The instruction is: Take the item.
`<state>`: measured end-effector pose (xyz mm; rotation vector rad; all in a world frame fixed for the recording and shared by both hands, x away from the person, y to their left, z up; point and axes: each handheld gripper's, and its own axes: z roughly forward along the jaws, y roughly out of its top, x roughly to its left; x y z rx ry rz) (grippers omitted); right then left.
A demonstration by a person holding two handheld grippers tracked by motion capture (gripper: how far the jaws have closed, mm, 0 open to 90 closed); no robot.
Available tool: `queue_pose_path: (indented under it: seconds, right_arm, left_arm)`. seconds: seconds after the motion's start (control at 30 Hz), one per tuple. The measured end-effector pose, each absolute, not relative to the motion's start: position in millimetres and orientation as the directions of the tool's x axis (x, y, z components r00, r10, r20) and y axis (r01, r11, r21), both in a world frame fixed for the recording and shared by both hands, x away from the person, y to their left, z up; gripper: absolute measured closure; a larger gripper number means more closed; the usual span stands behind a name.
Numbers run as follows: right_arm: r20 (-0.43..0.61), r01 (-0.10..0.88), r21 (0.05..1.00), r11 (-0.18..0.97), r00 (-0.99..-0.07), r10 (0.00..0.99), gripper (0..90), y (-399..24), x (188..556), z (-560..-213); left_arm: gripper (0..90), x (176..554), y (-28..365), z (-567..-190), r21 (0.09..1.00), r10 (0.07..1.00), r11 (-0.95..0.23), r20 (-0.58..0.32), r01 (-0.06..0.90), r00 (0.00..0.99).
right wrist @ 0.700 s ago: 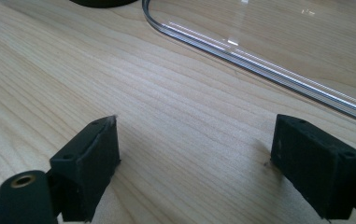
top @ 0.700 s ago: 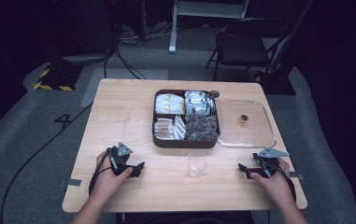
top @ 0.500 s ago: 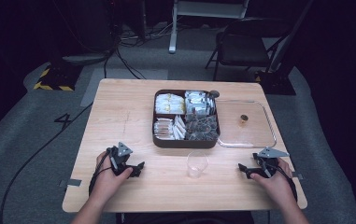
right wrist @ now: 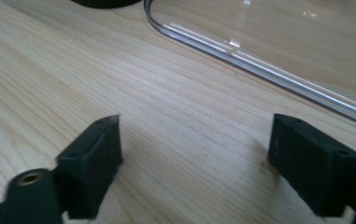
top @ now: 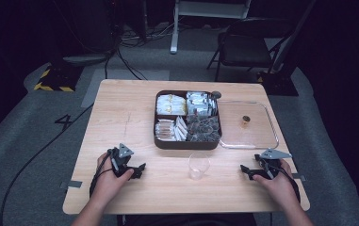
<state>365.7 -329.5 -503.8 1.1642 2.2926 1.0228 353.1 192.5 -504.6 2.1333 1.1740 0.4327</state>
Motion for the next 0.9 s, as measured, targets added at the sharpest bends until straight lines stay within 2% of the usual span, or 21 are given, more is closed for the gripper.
queue_pose_path:
  seconds: [0.07,0.13,0.27,0.47,0.9]
  right_arm:
    - [-0.003,0.533,0.749,0.394,-0.592,0.806,28.0,-330,366,-503]
    - [0.001,0.539,0.737,0.408,-0.605,0.796,41.5,-331,368,-500]
    - [0.012,0.549,0.723,0.419,-0.616,0.788,46.9,-330,370,-488]
    - [0.032,0.527,0.739,0.419,-0.649,0.760,50.6,-321,375,-462]
    - [0.063,0.479,0.787,0.388,-0.690,0.721,52.3,-298,395,-410]
  left_arm:
    - [9.5,353,192,-505,0.683,0.839,-0.383,-0.025,0.622,0.543]
    - [9.5,353,193,-505,0.683,0.839,-0.383,-0.025,0.622,0.543]
    - [9.5,353,192,-505,0.685,0.839,-0.381,-0.026,0.622,0.543]
    - [9.8,352,194,-505,0.686,0.838,-0.384,-0.022,0.618,0.545]
    - [10.4,341,200,-505,0.685,0.848,-0.374,-0.021,0.625,0.530]
